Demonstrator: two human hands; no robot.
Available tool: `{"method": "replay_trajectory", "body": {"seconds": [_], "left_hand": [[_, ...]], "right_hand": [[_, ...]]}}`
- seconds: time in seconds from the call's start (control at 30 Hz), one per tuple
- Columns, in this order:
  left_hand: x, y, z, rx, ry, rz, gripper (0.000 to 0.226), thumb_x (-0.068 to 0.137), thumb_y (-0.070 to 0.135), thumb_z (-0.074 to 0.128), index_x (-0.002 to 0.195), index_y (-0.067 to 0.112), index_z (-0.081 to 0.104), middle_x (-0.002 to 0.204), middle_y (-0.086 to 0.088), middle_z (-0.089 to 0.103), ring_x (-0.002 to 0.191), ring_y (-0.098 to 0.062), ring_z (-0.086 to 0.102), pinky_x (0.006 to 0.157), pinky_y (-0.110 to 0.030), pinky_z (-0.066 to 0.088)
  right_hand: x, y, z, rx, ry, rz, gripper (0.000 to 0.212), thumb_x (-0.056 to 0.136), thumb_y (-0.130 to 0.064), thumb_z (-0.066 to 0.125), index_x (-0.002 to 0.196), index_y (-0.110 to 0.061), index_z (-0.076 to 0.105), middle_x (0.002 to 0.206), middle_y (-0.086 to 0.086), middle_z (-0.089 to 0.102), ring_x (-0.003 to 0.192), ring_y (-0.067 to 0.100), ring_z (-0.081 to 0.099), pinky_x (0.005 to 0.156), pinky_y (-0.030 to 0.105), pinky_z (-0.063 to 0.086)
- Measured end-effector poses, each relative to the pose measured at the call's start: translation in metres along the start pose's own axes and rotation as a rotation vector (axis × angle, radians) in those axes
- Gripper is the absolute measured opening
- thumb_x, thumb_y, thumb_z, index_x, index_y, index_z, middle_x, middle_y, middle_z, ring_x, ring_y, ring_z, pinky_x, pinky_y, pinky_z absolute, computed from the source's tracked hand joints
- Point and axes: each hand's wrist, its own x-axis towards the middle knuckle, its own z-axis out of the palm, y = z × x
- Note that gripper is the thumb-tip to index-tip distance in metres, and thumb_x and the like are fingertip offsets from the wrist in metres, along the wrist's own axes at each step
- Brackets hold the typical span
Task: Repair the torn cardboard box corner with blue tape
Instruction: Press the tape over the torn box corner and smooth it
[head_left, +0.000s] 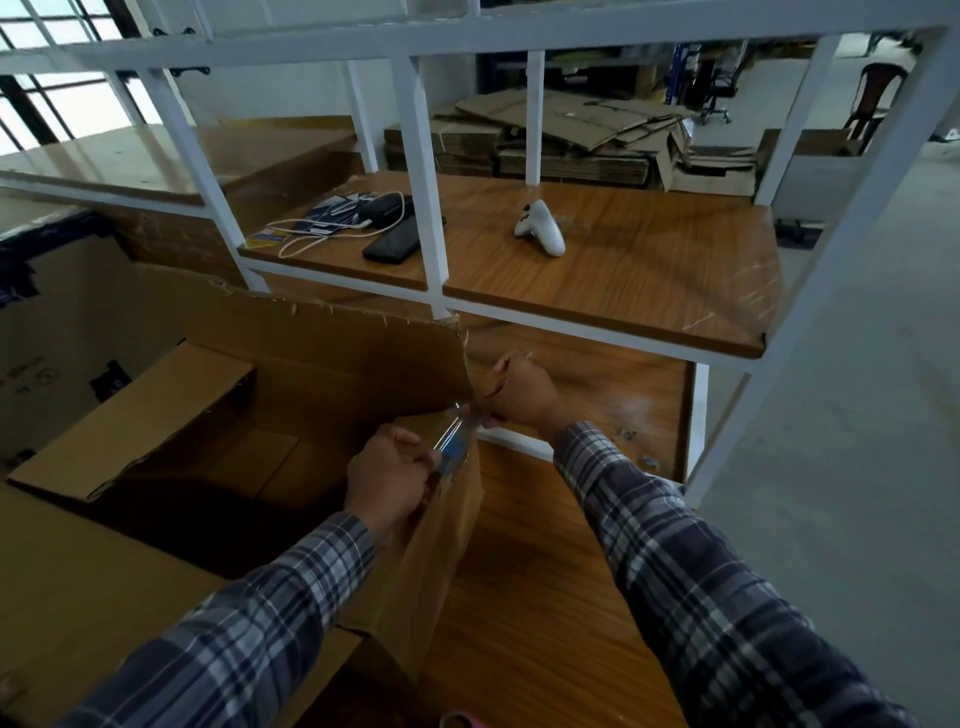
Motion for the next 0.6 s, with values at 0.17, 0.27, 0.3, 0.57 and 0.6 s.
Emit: {"method": "replay_trajectory", "body": {"seconds": [0.17, 0.27, 0.3, 0.57, 0.6], "left_hand": [[0.006, 0.0, 0.003, 0.017, 0.007, -0.032, 0.031, 0.098, 0.025, 0.077, 0.123, 0.027, 0.059, 0.111, -0.006, 0.073, 0.081, -0.017, 0.073, 0.056, -0.026, 0.056], [0.01, -0.002, 0.005, 0.034, 0.023, -0.034, 0.029, 0.094, 0.03, 0.081, 0.113, 0.032, 0.059, 0.115, -0.006, 0.073, 0.092, -0.026, 0.077, 0.078, -0.045, 0.068], [0.01, -0.003, 0.005, 0.032, 0.022, -0.042, 0.029, 0.094, 0.031, 0.081, 0.112, 0.033, 0.059, 0.115, -0.005, 0.072, 0.093, -0.026, 0.077, 0.081, -0.046, 0.068], [0.018, -0.006, 0.007, 0.028, 0.04, -0.07, 0.03, 0.096, 0.029, 0.079, 0.116, 0.029, 0.057, 0.109, -0.008, 0.075, 0.082, -0.022, 0.077, 0.061, -0.031, 0.058], [0.019, -0.007, 0.008, 0.028, 0.04, -0.075, 0.03, 0.095, 0.029, 0.08, 0.116, 0.029, 0.057, 0.11, -0.008, 0.075, 0.084, -0.023, 0.077, 0.062, -0.032, 0.058]], "right_hand": [[0.003, -0.005, -0.003, -0.053, -0.016, 0.02, 0.06, 0.08, -0.003, 0.09, 0.125, -0.009, 0.05, 0.097, 0.016, 0.079, 0.07, 0.017, 0.08, 0.057, 0.023, 0.063], [0.005, -0.009, -0.004, -0.056, -0.025, 0.041, 0.062, 0.078, -0.003, 0.093, 0.122, -0.009, 0.051, 0.097, 0.016, 0.079, 0.075, 0.021, 0.082, 0.058, 0.025, 0.064], [0.004, -0.011, -0.004, -0.058, -0.024, 0.048, 0.058, 0.078, -0.003, 0.093, 0.118, -0.01, 0.051, 0.096, 0.015, 0.078, 0.071, 0.018, 0.081, 0.056, 0.023, 0.063], [0.001, -0.026, -0.002, -0.191, -0.031, 0.05, 0.035, 0.084, -0.004, 0.087, 0.083, -0.017, 0.055, 0.082, 0.008, 0.075, 0.069, 0.013, 0.075, 0.064, 0.024, 0.064], [0.002, -0.027, -0.002, -0.199, -0.028, 0.054, 0.037, 0.085, -0.003, 0.086, 0.083, -0.018, 0.053, 0.082, 0.007, 0.074, 0.07, 0.013, 0.075, 0.064, 0.024, 0.064]]}}
